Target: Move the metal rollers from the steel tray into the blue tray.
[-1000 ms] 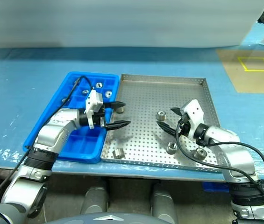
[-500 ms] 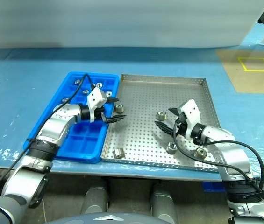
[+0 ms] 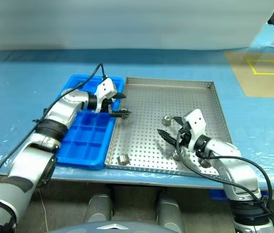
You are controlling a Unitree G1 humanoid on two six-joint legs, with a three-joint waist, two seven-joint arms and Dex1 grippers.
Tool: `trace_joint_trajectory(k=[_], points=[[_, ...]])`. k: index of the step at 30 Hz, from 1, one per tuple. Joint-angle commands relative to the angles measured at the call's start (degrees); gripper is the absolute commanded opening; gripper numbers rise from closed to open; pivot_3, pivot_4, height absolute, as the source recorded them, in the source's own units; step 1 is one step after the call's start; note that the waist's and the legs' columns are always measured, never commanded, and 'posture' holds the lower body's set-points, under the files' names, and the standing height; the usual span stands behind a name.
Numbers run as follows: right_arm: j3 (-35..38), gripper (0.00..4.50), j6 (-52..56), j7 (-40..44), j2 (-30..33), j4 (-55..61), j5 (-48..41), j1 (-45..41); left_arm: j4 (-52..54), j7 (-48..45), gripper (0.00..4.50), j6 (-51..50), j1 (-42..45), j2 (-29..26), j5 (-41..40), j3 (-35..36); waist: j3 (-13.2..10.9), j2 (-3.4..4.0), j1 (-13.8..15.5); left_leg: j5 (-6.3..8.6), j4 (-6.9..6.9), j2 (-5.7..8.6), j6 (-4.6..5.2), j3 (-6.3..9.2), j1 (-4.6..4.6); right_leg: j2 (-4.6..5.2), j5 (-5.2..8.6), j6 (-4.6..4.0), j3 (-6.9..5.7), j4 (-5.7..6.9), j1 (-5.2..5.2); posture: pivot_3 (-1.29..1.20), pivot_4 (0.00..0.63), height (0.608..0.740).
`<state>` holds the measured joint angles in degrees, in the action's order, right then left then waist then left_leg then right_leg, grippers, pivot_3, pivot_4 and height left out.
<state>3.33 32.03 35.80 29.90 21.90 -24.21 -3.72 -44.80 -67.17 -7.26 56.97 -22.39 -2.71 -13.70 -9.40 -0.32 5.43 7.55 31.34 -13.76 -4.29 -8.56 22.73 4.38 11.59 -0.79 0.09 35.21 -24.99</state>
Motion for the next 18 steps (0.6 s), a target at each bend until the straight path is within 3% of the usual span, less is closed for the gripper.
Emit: trace_joint_trajectory(k=[1,9,18], points=[[0.92,4.49,0.24,-0.76,-0.21,3.15,-1.06,0.05,-5.46,-3.80,4.50,1.95,5.86,-0.21,1.85,-0.71,0.00,0.00,0.02,0.00,0.00,0.00,0.00,0.00,0.01,0.00,0.00,0.00,0.00,-0.01,0.01,-0.14,0.150,0.740],[0.90,4.49,1.46,-1.25,-0.20,4.02,-1.78,-0.15,-17.08,-10.06,4.50,7.42,15.28,0.73,7.98,-3.59,-0.01,-0.01,0.05,0.00,-0.03,0.01,0.00,0.00,0.01,0.00,-0.01,0.01,-0.01,-0.10,0.05,-0.16,0.150,0.740],[0.81,4.49,2.46,-1.46,-0.15,4.83,-2.00,-0.23,-23.13,-12.86,4.50,13.73,18.29,2.37,14.64,-6.75,-0.01,-0.02,0.07,0.01,-0.04,0.02,0.02,0.01,-0.02,0.02,-0.02,0.01,-0.03,-0.17,0.14,-0.16,0.150,0.740]])
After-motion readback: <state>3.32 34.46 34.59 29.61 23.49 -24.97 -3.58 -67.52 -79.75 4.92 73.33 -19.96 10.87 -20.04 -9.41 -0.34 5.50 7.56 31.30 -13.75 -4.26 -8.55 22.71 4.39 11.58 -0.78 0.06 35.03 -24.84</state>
